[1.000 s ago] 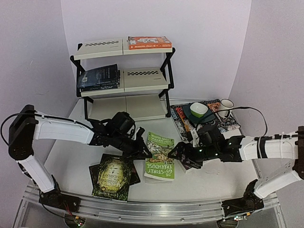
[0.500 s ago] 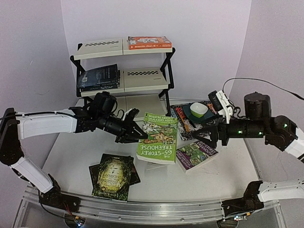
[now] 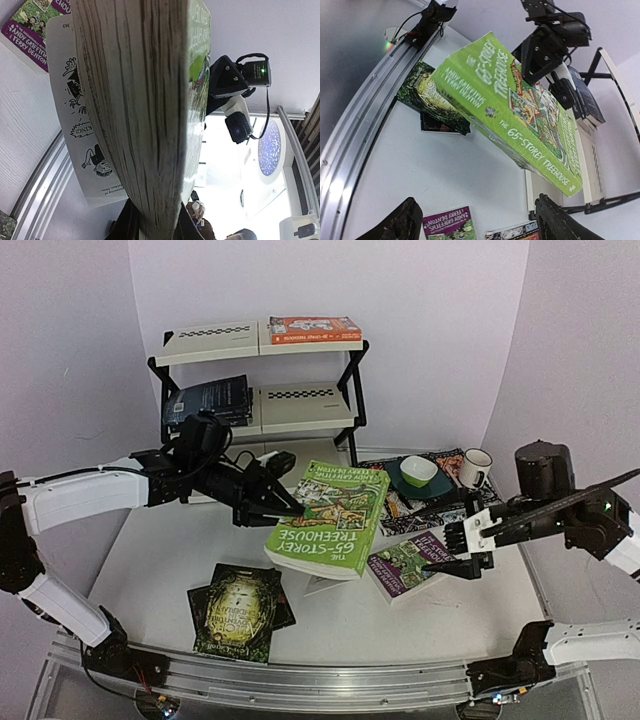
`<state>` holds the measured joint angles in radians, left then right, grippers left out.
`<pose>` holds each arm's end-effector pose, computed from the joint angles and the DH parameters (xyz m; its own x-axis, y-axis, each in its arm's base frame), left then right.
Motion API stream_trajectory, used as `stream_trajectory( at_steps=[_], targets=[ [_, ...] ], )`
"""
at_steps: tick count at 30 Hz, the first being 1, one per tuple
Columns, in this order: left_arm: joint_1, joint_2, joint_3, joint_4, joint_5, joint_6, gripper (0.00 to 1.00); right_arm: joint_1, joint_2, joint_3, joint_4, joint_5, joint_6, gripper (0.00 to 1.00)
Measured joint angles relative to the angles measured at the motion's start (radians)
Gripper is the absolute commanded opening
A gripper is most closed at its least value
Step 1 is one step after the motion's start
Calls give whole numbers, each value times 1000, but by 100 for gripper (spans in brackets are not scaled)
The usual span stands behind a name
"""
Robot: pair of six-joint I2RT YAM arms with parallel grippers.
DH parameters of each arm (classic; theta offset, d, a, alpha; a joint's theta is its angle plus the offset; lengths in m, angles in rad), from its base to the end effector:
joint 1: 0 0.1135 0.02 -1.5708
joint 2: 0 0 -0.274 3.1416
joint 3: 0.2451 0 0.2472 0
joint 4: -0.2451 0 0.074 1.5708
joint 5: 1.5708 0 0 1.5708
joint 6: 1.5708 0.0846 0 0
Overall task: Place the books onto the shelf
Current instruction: Pass from the left arm to the right
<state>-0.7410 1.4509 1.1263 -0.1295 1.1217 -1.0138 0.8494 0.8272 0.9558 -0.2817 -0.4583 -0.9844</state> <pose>0.1944 -0.2811 0.3173 -0.9268 0.3485 -0.1396 0.1960 0.1318 -0.9717 0.1124 0.1845 0.3826 0.7457 -0.2832 -0.6031 -0.6163 0.0507 -0.7859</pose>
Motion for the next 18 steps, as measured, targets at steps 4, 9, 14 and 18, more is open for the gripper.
stream_trajectory(
  at_steps=[4,9,14,18],
  targets=[
    [0,0,6,0,47,-27,0,6,69,24,5,-7,-192,79],
    [0,-1,19,0,69,-44,0,28,103,53,35,3,-359,77],
    [0,-5,20,0,82,-58,0,56,137,85,66,31,-475,77],
    [0,-5,20,0,84,-61,0,84,175,94,99,63,-550,76]
  ],
)
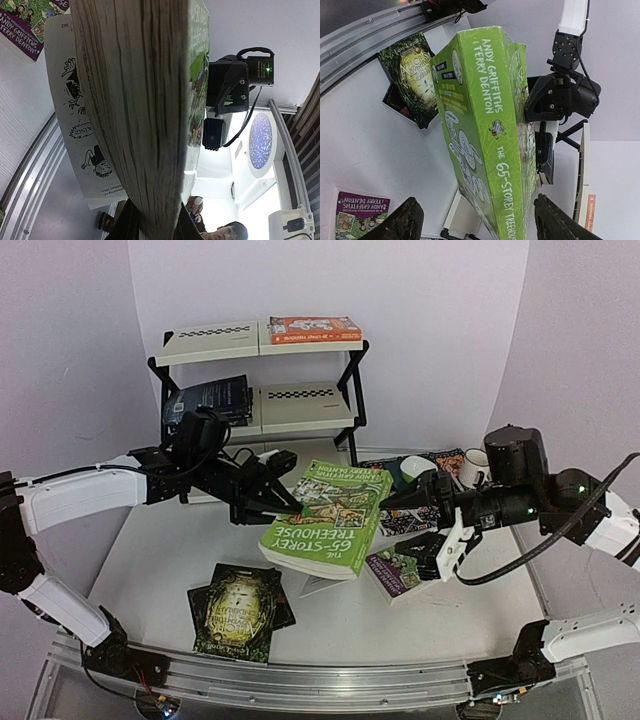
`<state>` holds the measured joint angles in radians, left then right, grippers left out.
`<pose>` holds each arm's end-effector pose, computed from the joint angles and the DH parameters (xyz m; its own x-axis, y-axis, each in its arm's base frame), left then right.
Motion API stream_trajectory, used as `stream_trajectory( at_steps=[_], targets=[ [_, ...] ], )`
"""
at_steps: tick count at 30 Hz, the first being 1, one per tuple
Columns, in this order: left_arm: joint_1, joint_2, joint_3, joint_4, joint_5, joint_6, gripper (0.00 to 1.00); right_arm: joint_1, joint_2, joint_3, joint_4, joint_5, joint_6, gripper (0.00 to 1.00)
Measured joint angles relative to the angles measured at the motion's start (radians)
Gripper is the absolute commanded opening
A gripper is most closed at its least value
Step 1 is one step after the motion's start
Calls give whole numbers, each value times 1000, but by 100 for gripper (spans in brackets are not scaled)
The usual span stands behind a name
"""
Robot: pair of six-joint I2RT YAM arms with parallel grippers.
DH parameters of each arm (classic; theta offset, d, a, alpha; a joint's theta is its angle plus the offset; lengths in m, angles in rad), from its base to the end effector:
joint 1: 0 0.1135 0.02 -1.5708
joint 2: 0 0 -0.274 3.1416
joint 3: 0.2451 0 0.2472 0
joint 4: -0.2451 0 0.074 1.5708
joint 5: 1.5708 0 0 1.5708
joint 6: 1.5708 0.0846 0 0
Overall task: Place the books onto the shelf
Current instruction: Pass from the left arm to the right
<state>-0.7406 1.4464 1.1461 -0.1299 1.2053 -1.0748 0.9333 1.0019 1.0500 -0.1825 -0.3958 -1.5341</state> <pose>0.1885 -0.2793 0.3283 -0.9096 0.4056 -0.0900 0.1422 0.1004 -0.9847 0.1284 0.2281 0.3954 0.9653 -0.2459 -0.0880 -0.1153 -0.0987 -0.9884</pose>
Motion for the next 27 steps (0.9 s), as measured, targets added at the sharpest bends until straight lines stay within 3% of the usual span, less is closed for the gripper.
stream_trajectory(
  at_steps=[8,13,24,25,27],
  targets=[
    [0,0,0,0,1,0,0,34,93,47,39,39,-97,60],
    [0,0,0,0,2,0,0,44,115,66,50,51,-128,43],
    [0,0,0,0,8,0,0,56,160,93,53,66,-145,33],
    [0,0,0,0,8,0,0,56,165,97,54,69,-146,30],
    [2,0,0,0,7,0,2,56,171,104,54,73,-152,12]
  ],
)
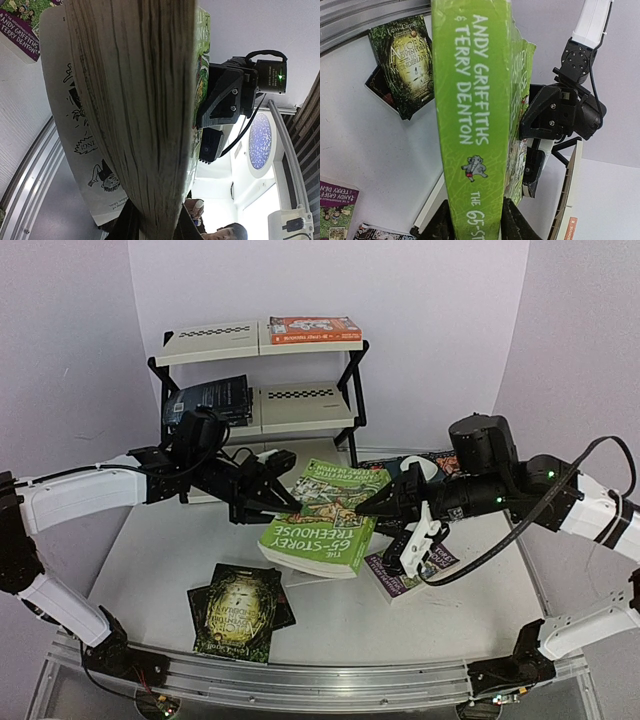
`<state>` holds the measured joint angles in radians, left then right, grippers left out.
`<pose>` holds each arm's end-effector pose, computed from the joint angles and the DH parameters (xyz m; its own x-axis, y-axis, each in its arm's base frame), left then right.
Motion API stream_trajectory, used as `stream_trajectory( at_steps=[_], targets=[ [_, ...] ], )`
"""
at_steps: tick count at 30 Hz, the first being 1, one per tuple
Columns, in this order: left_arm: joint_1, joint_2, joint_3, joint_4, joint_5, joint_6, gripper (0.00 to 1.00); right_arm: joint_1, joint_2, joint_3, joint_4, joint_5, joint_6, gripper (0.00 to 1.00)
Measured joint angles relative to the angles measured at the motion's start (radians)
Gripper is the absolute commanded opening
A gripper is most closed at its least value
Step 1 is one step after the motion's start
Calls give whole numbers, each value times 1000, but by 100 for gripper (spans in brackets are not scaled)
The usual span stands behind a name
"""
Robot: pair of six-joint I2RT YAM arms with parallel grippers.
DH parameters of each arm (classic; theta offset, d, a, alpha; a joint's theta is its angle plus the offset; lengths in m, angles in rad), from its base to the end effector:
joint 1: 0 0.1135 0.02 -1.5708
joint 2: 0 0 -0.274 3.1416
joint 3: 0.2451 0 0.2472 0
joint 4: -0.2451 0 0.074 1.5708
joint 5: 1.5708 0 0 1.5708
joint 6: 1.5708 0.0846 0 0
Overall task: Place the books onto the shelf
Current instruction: Pass from the left arm to the right, then move the shelf to the center of the board.
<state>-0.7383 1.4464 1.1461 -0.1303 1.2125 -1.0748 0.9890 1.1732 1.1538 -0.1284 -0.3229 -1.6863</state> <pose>0.1886 -0.2787 0.3285 -0.9081 0.4093 -0.0887 0.1403 0.0979 -0.9852 0.1465 0.2716 0.3987 0.9677 -0.2430 0.0676 0.0308 -0.1520 -0.9879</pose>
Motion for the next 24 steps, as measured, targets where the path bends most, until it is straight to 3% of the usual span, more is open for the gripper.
stream_trajectory(
  at_steps=[1,3,6,9,17,24],
  targets=[
    [1,0,0,0,0,0,9,0,3,3,-1,3,-2,1],
    [3,0,0,0,0,1,28,1,6,9,-5,13,-6,0],
    [5,0,0,3,3,11,70,1,6,11,-6,19,-8,0],
    [14,-11,0,10,8,14,98,3,6,12,-7,33,-5,0],
    [217,-190,-76,36,-18,34,100,9,52,128,-89,205,87,0],
    [315,-338,-132,35,-92,66,99,8,217,409,-101,417,121,0]
  ],
)
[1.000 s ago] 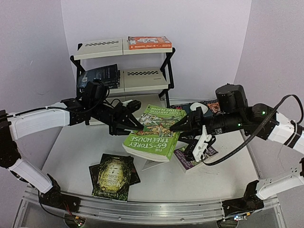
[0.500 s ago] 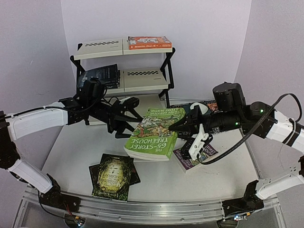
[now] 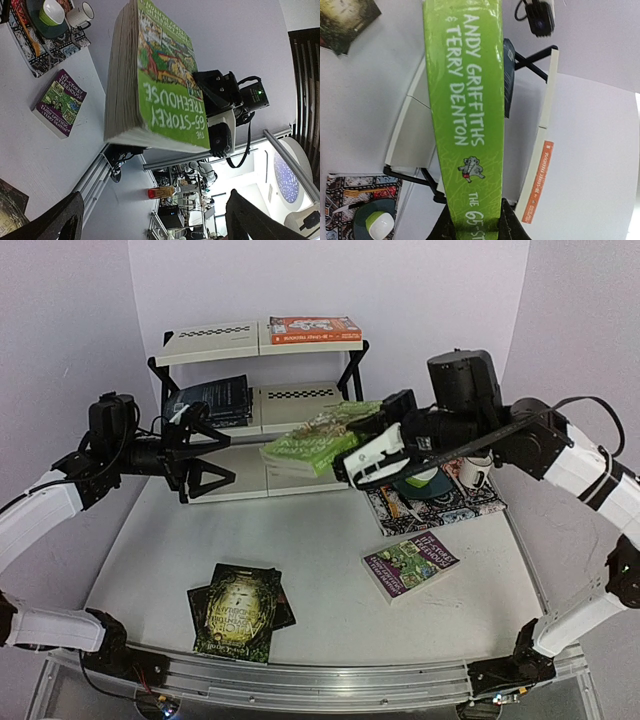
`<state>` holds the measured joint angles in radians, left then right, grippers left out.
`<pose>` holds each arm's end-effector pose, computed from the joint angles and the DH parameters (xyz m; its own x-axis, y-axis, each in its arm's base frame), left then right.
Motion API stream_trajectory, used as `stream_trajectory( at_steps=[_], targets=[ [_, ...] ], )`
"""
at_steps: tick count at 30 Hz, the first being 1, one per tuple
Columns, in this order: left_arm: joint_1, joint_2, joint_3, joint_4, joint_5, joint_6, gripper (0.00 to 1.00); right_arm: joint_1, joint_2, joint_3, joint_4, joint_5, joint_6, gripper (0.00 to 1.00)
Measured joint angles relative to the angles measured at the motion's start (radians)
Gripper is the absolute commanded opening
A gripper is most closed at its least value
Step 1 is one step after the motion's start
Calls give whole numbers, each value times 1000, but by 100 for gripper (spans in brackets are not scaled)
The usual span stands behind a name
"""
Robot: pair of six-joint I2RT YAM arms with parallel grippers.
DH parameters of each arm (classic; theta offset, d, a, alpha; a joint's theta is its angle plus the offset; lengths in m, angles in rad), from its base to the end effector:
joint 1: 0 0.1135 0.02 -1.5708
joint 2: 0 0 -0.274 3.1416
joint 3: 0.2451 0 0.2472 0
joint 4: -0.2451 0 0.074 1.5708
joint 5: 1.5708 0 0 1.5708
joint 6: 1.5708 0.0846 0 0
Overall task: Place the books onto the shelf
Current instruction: Move the shelf to the center of the board.
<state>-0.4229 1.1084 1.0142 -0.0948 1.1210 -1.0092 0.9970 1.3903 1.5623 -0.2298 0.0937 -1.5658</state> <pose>0.1976 -0.1725 0.3751 -0.9250 0.0127 -0.3799 0.3796 0.0831 -0.9214 0.1992 0.2937 0.4741 0.7853 -0.6191 0.0004 -0.0353 -0.0454 -0.9983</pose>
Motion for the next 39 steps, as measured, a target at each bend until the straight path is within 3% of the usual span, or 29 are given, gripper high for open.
stream_trajectory(
  at_steps=[6,13,19,32,39],
  targets=[
    [8,-47,-3,-25,-47,48,99,-27,212,303,45,123,-18,0],
    [14,-51,30,-272,-146,204,100,-106,501,719,102,177,-64,0],
    [14,-54,60,-360,-187,258,99,-171,674,982,151,184,-70,0],
    [14,-51,70,-427,-223,299,100,-281,731,1058,238,147,-36,0],
    [14,-40,115,-441,-313,307,99,-310,798,1069,268,116,-19,0]
  ],
)
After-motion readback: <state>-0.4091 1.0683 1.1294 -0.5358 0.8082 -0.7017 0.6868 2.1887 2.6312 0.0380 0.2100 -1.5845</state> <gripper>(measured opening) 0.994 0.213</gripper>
